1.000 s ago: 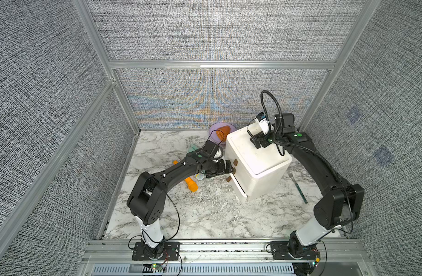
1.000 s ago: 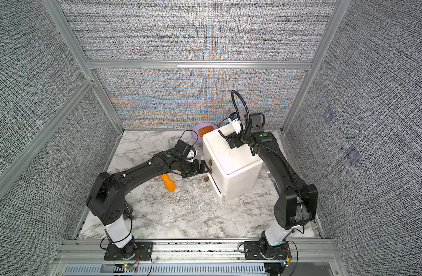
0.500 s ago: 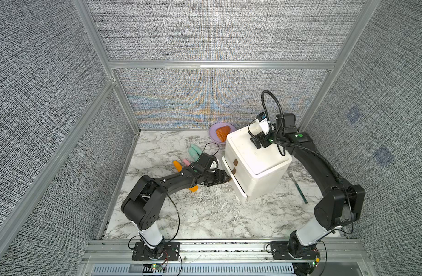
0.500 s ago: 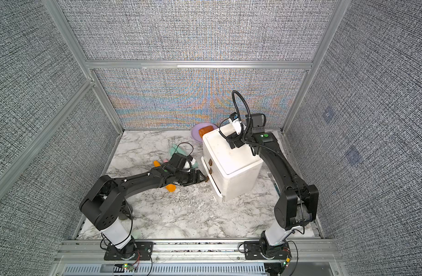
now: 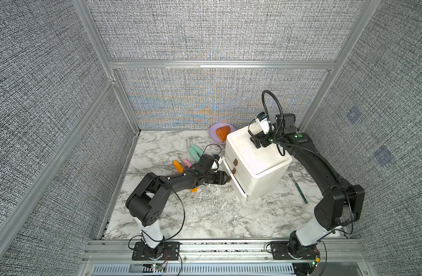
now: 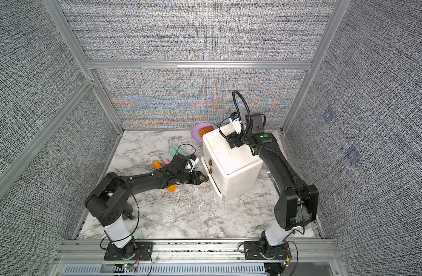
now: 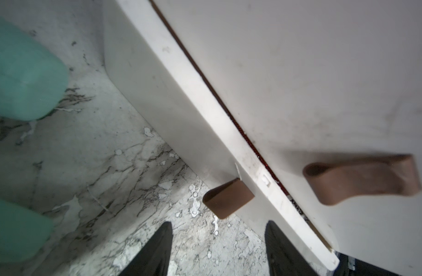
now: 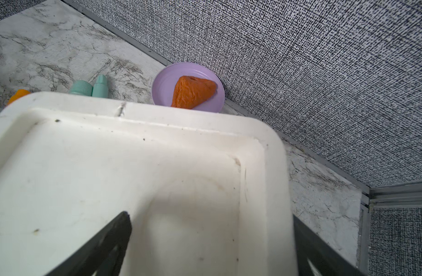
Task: Take the microphone out of the drawer
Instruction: Open the drawer in the storage box.
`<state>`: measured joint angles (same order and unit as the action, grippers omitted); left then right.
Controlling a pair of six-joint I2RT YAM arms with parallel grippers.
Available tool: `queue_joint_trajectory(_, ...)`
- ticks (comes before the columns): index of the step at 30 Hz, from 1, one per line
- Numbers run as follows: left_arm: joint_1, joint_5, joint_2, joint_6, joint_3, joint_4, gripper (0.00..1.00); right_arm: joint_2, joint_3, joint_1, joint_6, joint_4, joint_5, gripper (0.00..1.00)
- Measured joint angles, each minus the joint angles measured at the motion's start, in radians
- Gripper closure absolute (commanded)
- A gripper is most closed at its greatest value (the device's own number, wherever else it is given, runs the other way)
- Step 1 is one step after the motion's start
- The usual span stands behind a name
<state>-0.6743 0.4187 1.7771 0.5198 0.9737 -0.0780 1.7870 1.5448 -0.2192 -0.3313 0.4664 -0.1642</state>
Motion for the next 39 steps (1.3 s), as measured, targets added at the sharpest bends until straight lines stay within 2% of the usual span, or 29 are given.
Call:
queue_joint_trajectory(5,-0.003,0.0,0.013,-0.055,0.008,-0.016,0.38,-0.003,-0.01,-0.004,0.003,-0.017,0.007,0.02)
queue_joint_trajectory(9,-0.005,0.0,0.033,-0.106,0.034,-0.007,0.43,-0.005,-0.013,-0.004,0.004,-0.022,0.008,0.02)
queue_joint_trajectory(22,-0.017,-0.036,0.058,-0.286,0.065,0.108,0.4,0.004,0.005,-0.005,0.011,-0.006,0.007,0.02)
queue_joint_trajectory(27,-0.027,-0.044,0.056,-0.33,0.035,0.072,0.39,0.006,0.008,-0.005,0.013,-0.003,0.007,0.02)
queue_joint_trajectory(39,-0.045,-0.129,0.033,-0.369,-0.046,-0.146,0.42,0.01,0.015,-0.006,0.013,0.004,0.011,0.02)
